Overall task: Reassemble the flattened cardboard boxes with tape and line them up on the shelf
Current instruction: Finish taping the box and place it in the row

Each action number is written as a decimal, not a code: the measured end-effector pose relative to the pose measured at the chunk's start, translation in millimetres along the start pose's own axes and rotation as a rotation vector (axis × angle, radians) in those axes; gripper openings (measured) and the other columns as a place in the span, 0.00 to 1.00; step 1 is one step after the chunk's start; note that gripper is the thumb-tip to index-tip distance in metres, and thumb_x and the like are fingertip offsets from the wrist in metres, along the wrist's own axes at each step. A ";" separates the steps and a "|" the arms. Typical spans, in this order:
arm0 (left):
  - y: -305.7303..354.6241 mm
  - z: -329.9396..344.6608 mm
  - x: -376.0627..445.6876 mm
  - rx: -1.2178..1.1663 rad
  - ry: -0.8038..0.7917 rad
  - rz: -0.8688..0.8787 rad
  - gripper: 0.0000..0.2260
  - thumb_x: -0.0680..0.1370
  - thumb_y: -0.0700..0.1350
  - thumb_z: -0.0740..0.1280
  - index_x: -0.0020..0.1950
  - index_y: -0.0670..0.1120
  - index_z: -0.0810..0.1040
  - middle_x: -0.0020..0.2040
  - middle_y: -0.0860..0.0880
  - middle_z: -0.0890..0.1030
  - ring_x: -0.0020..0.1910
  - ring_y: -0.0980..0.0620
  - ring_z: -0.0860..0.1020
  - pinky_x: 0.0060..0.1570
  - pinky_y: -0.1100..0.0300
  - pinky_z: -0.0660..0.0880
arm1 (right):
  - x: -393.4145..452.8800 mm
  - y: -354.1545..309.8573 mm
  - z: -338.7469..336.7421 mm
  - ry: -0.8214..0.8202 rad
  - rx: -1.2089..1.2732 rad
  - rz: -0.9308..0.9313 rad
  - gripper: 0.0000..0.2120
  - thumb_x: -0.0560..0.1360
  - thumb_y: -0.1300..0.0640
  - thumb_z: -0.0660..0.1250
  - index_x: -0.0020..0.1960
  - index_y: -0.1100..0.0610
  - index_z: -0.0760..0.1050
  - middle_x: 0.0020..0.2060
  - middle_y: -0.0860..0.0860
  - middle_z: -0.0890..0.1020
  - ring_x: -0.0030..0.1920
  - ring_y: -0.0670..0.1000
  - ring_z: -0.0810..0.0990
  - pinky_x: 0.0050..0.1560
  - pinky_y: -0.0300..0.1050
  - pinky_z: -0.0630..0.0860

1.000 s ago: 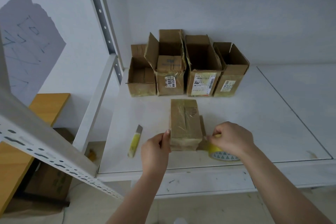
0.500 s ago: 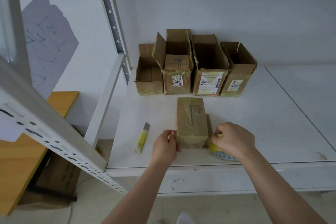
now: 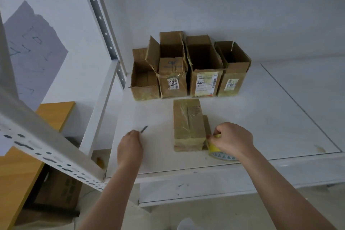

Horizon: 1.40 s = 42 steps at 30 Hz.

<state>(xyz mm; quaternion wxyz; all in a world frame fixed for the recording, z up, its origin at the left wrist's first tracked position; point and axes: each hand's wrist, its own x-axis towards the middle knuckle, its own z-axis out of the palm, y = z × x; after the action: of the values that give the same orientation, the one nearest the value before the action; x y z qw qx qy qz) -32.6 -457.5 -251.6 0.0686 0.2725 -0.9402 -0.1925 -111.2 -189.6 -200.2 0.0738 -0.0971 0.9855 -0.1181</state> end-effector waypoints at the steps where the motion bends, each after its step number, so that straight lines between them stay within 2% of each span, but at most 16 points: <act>1: 6.6 -9.4 0.4 -0.143 0.033 -0.010 0.11 0.81 0.35 0.55 0.57 0.41 0.75 0.52 0.44 0.82 0.50 0.44 0.78 0.49 0.52 0.74 | 0.3 0.1 0.3 -0.006 0.006 0.000 0.16 0.73 0.40 0.65 0.43 0.52 0.80 0.39 0.45 0.81 0.40 0.48 0.79 0.37 0.40 0.72; 3: 31.7 -29.6 -2.1 -0.450 0.058 0.069 0.08 0.83 0.38 0.55 0.54 0.45 0.74 0.46 0.49 0.83 0.41 0.50 0.80 0.43 0.52 0.79 | 2.0 0.9 0.8 -0.014 0.023 -0.004 0.16 0.73 0.40 0.64 0.43 0.51 0.80 0.39 0.45 0.81 0.40 0.48 0.79 0.35 0.40 0.71; 6: 84.7 -50.7 -9.7 -0.750 -0.136 0.290 0.08 0.83 0.45 0.59 0.48 0.50 0.76 0.37 0.54 0.82 0.32 0.57 0.78 0.32 0.63 0.77 | 4.9 2.4 -2.8 -0.071 0.047 0.001 0.18 0.74 0.37 0.63 0.42 0.51 0.80 0.38 0.45 0.80 0.40 0.47 0.78 0.33 0.39 0.68; 8: 116.8 -51.9 -11.7 -0.747 -0.318 0.399 0.11 0.83 0.46 0.61 0.44 0.46 0.79 0.32 0.53 0.81 0.26 0.58 0.76 0.30 0.64 0.75 | 7.5 4.7 -3.7 -0.113 0.084 0.005 0.19 0.75 0.39 0.63 0.39 0.52 0.79 0.34 0.46 0.80 0.36 0.47 0.77 0.34 0.40 0.69; 10: 140.7 -46.0 -10.6 -0.686 -0.501 0.465 0.15 0.83 0.45 0.60 0.40 0.46 0.79 0.28 0.52 0.80 0.24 0.58 0.75 0.30 0.66 0.74 | 9.7 7.6 -4.2 -0.144 0.131 0.005 0.19 0.75 0.44 0.62 0.31 0.55 0.72 0.27 0.47 0.75 0.30 0.48 0.74 0.32 0.40 0.67; 13: 154.5 -27.8 -6.3 -0.579 -0.669 0.451 0.19 0.84 0.45 0.57 0.35 0.46 0.76 0.25 0.52 0.78 0.22 0.58 0.74 0.28 0.67 0.72 | 11.4 16.3 -10.7 -0.250 0.278 -0.041 0.19 0.73 0.50 0.64 0.27 0.55 0.67 0.25 0.48 0.68 0.29 0.49 0.69 0.33 0.43 0.65; 16: 151.0 -11.7 -2.1 -0.491 -0.617 0.461 0.20 0.84 0.49 0.56 0.34 0.47 0.75 0.25 0.53 0.77 0.23 0.58 0.72 0.29 0.66 0.70 | 11.8 29.2 -18.9 -0.362 0.357 -0.111 0.14 0.74 0.50 0.67 0.35 0.58 0.77 0.30 0.48 0.75 0.35 0.49 0.75 0.38 0.43 0.69; 18: 148.5 -6.8 -0.4 -0.466 -0.577 0.505 0.20 0.84 0.51 0.56 0.34 0.48 0.75 0.24 0.54 0.77 0.23 0.58 0.72 0.29 0.67 0.69 | 10.8 39.1 -22.2 -0.328 0.262 -0.094 0.10 0.75 0.44 0.68 0.43 0.49 0.81 0.39 0.43 0.80 0.44 0.47 0.80 0.43 0.43 0.73; 21: 148.6 -5.9 -0.7 -0.444 -0.573 0.544 0.20 0.84 0.52 0.56 0.34 0.48 0.75 0.24 0.54 0.77 0.24 0.58 0.73 0.30 0.67 0.69 | 8.8 47.9 -26.6 -0.215 0.103 0.028 0.19 0.73 0.36 0.67 0.61 0.41 0.75 0.57 0.40 0.77 0.60 0.46 0.76 0.53 0.45 0.70; 24: 149.1 -8.8 -1.5 -0.428 -0.613 0.533 0.20 0.83 0.53 0.57 0.35 0.48 0.75 0.26 0.54 0.78 0.26 0.56 0.74 0.32 0.66 0.70 | 9.7 48.7 -25.7 -0.216 0.115 0.041 0.13 0.72 0.36 0.67 0.54 0.39 0.75 0.55 0.38 0.78 0.53 0.44 0.77 0.47 0.43 0.69; 26: 149.7 -13.9 -2.3 -0.382 -0.665 0.545 0.19 0.83 0.52 0.58 0.36 0.46 0.75 0.29 0.52 0.79 0.29 0.56 0.75 0.36 0.65 0.71 | 8.1 52.2 -25.5 -0.231 0.264 0.027 0.09 0.71 0.38 0.69 0.47 0.41 0.76 0.50 0.39 0.79 0.46 0.44 0.81 0.42 0.41 0.73; 29: 156.1 -24.0 -5.1 -0.144 -0.685 0.654 0.19 0.82 0.50 0.58 0.37 0.45 0.77 0.33 0.50 0.80 0.32 0.59 0.76 0.44 0.63 0.72 | 1.5 59.5 -28.3 -0.269 0.535 0.005 0.06 0.72 0.45 0.72 0.42 0.45 0.77 0.42 0.47 0.82 0.43 0.50 0.82 0.44 0.47 0.78; 31: 164.9 -29.2 -7.0 -0.027 -0.692 0.678 0.19 0.82 0.50 0.58 0.34 0.45 0.77 0.30 0.52 0.78 0.32 0.57 0.75 0.48 0.57 0.73 | -1.5 61.8 -28.8 -0.258 0.571 0.011 0.06 0.74 0.47 0.72 0.42 0.47 0.77 0.37 0.48 0.81 0.39 0.50 0.80 0.44 0.48 0.76; 36: 186.2 -27.9 -12.6 0.210 -0.649 0.650 0.17 0.81 0.49 0.59 0.34 0.44 0.72 0.32 0.49 0.74 0.38 0.48 0.75 0.41 0.56 0.72 | -8.2 57.4 -26.6 -0.148 0.460 0.033 0.06 0.75 0.46 0.68 0.40 0.44 0.74 0.28 0.42 0.78 0.29 0.42 0.76 0.34 0.40 0.68; 39: 192.5 -21.7 -18.1 0.348 -0.566 0.693 0.17 0.82 0.50 0.56 0.35 0.46 0.69 0.35 0.49 0.72 0.43 0.45 0.76 0.43 0.56 0.72 | -14.0 54.4 -27.8 -0.096 0.462 0.065 0.06 0.75 0.46 0.68 0.40 0.45 0.74 0.32 0.43 0.80 0.32 0.43 0.78 0.36 0.40 0.69; 42: 183.7 -24.6 -16.1 0.204 -0.582 0.690 0.20 0.83 0.51 0.54 0.38 0.42 0.75 0.37 0.46 0.78 0.39 0.49 0.75 0.42 0.58 0.69 | -19.2 56.9 -25.4 -0.101 0.473 0.110 0.07 0.75 0.45 0.67 0.40 0.45 0.74 0.36 0.43 0.80 0.33 0.43 0.80 0.36 0.40 0.70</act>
<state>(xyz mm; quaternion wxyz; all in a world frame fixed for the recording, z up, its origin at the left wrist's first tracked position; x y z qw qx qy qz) -102.5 -314.0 -156.1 -0.1653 -0.1165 -0.9702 -0.1332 -106.8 -125.8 -187.5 0.1502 -0.0289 0.9292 -0.3363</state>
